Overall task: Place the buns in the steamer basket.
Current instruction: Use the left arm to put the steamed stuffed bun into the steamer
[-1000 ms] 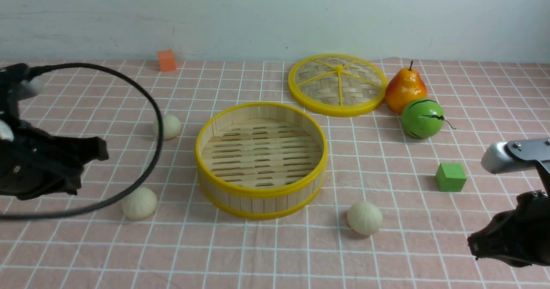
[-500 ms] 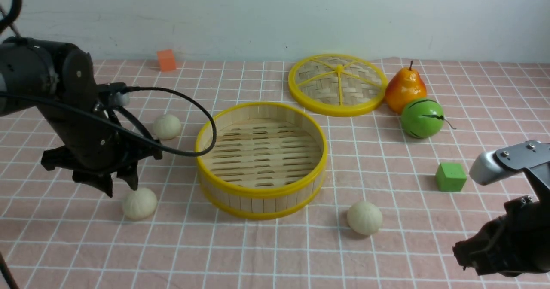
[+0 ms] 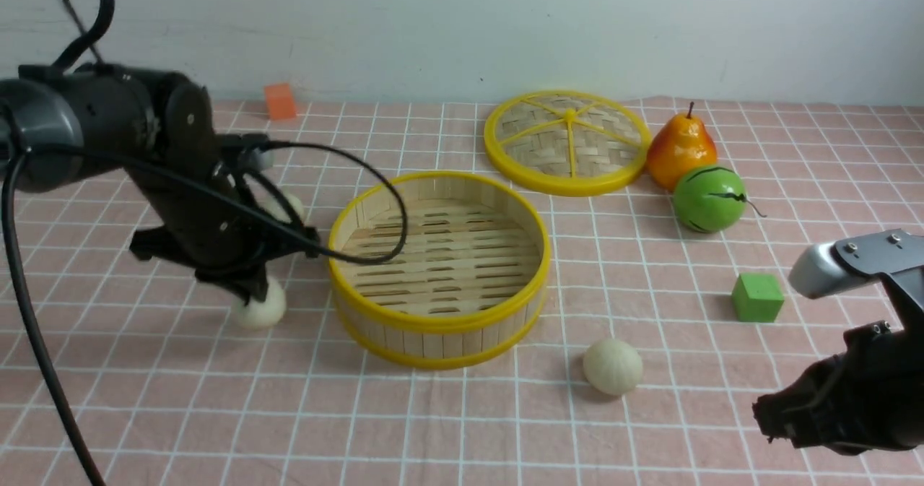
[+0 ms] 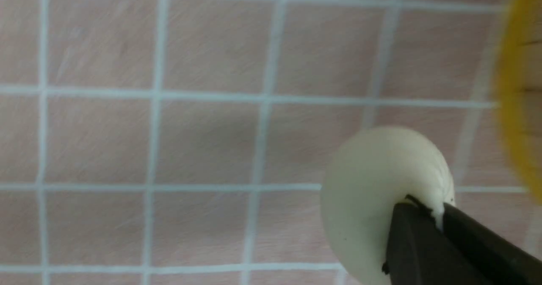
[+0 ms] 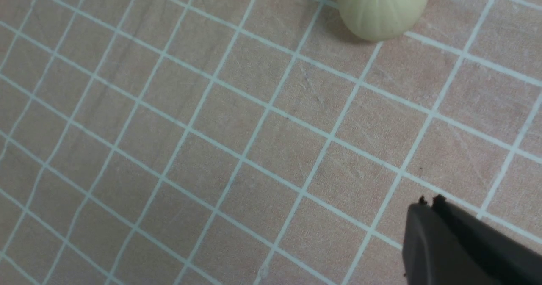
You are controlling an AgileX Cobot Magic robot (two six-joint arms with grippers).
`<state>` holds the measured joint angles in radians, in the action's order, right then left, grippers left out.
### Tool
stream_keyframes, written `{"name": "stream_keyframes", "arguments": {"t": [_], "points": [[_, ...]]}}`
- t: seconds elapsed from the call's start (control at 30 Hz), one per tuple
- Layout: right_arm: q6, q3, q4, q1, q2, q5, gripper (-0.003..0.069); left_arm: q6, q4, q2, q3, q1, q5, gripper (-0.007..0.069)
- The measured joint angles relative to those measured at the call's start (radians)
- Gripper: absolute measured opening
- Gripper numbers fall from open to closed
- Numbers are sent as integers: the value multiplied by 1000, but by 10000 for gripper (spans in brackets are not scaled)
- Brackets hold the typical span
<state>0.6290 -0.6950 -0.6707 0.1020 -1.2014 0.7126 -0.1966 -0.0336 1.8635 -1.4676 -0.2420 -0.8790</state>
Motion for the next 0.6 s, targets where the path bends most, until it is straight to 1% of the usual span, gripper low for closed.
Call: {"name": "stream_keyframes", "arguments": {"t": [0.03,0.07,0.1,0.17,0.3,0.37,0.43,0.5,0.6], "points": [[0,0,0,0,0,-3,-1,8,-18,-7,-62,-31,-18,-12],[0,0,0,0,0,-4,0,9,-21,-8,-72,-36,-21,-12],[0,0,-1,0,0,-7,0,15,-33,-9,-152,-70,-22,-12],[0,0,-2,0,0,-8,0,17,-41,5,-233,-114,-5,-12],[0,0,-17,0,0,-6,3,19,-39,96,-314,-144,76,-9],[0,0,-24,0,0,-1,4,17,-33,159,-331,-144,123,12],[0,0,-27,0,0,5,7,6,-24,218,-334,-144,141,59],[2,0,-27,0,0,7,10,-15,-19,270,-334,-143,143,124],[2,0,-27,0,0,8,10,-46,-15,300,-334,-143,148,266]]}}
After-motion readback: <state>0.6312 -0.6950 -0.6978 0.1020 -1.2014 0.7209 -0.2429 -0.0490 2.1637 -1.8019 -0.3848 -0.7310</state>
